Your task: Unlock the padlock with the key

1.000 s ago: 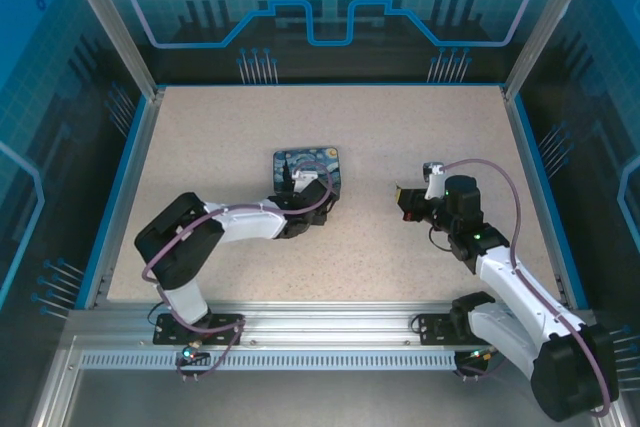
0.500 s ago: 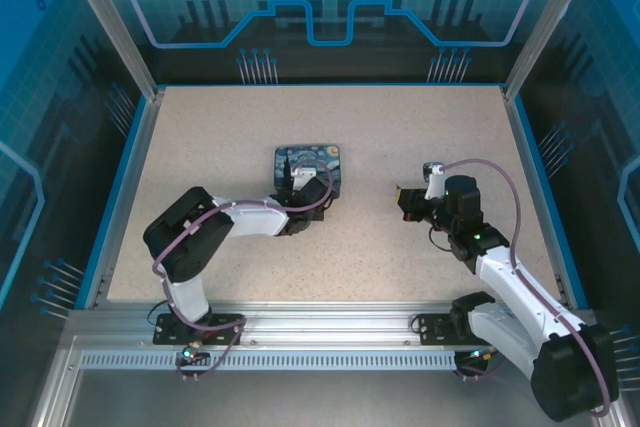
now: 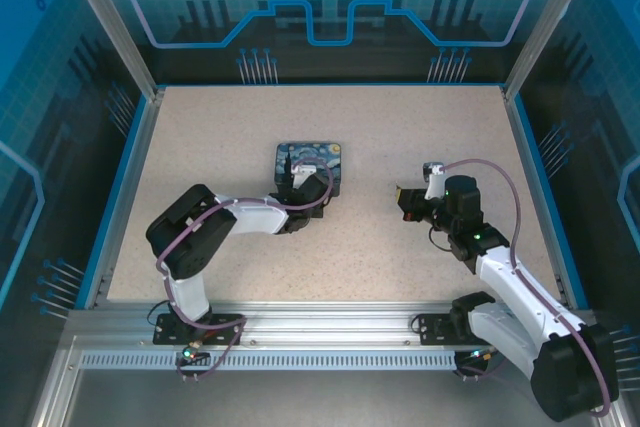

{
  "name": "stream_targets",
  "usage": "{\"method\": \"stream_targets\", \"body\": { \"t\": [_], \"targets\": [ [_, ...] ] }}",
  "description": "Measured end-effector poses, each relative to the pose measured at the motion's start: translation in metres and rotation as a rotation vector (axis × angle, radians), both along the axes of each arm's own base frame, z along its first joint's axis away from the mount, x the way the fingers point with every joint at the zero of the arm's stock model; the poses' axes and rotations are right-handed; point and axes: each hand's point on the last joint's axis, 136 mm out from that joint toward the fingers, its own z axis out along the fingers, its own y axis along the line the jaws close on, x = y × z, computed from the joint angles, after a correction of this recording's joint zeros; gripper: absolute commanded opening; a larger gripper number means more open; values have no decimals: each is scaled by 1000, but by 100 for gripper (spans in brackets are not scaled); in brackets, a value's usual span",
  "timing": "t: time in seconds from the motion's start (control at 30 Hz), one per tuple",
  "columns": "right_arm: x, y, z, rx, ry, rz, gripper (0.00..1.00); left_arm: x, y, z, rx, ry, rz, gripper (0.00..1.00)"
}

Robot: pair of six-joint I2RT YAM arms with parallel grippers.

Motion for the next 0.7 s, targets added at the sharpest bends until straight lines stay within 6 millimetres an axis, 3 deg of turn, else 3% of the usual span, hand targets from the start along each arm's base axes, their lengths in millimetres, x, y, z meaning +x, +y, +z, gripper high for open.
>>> {"method": "stream_targets", "body": {
  "t": [0.17, 0.4, 0.53, 0.6, 0.7],
  "targets": [
    [-1, 0, -2, -8, 3, 4, 0, 1, -6, 2, -14, 7, -20, 34],
    [-8, -2, -20, -37, 34, 17, 0, 0, -19, 14, -46, 71, -45, 27],
    [-13, -1, -29, -49, 48, 34, 0, -8, -19, 22, -84, 117, -23, 25],
    [-16, 1, -33, -51, 51, 55, 0, -12, -18, 27, -111, 135, -10, 32],
    [-21, 9, -36, -48, 47, 102, 0, -16, -15, 34, -172, 163, 28, 26]
  ]
}}
